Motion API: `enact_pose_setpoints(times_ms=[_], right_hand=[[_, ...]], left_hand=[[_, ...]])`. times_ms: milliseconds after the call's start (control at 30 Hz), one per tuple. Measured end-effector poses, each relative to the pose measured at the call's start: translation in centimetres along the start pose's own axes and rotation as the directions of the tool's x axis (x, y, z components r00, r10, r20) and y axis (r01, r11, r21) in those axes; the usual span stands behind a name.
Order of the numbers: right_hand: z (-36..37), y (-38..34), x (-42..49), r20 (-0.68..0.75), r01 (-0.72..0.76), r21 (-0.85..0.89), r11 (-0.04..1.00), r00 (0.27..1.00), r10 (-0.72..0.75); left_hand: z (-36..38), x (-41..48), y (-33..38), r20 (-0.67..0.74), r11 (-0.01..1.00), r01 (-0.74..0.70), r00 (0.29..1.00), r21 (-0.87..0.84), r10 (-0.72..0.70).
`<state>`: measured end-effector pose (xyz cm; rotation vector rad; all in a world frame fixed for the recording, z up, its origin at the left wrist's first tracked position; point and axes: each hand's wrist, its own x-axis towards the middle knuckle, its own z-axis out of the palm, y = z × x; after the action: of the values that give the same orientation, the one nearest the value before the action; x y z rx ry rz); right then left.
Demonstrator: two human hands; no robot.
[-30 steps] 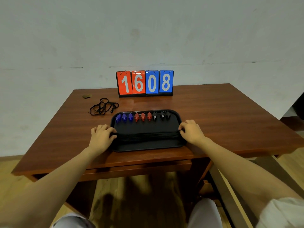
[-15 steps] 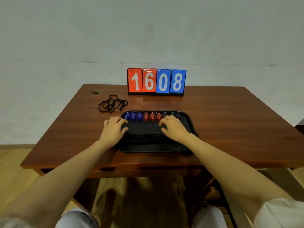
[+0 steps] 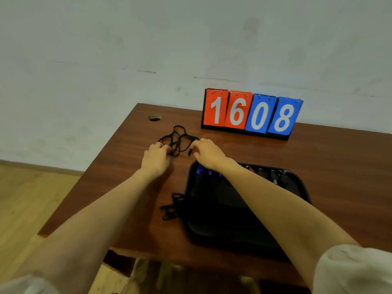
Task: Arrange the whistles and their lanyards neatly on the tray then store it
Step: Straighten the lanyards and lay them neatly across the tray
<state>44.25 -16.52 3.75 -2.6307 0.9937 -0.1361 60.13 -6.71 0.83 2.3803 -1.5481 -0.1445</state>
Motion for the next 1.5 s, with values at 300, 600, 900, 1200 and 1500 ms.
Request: enact_pose_setpoints(times_ms=[300,600,900,1200,1500], right_hand=[[4.0,-1.4,6.4,0.101,0.019,-0.111,0.994,0.995,-0.008],[2.9,0.9,4.3,-0.067,-0.208,-0.190,0.959,0.978,0.198],[-3.1,-3.3,1.7,-0.110,0.093,0.314,0.945,0.992,-0.061],[-8.6,-3.1,-1.3,-0.232,0.126,0.388,0.913,0.972,-0.036],[-14.2,-2.0,-4.1,-0.316,0.209,0.556,0.805,0.948,-0.028]], left_hand=[[2.8,2.6,-3.5,-0.107,0.996,0.085,0.991,0.025,-0.082],[1.2,0.9,-3.2,-0.190,0.985,0.064,0.977,-0.162,-0.095],[-5.0,0.8,2.9,-0.359,0.909,-0.241,0.927,-0.339,0.112],[-7.4,-1.3,6.8,-0.181,0.849,-0.138,0.982,-0.511,0.050],[-8.4,-0.7,10.9,-0.220,0.763,-0.201,0.972,-0.614,0.079]])
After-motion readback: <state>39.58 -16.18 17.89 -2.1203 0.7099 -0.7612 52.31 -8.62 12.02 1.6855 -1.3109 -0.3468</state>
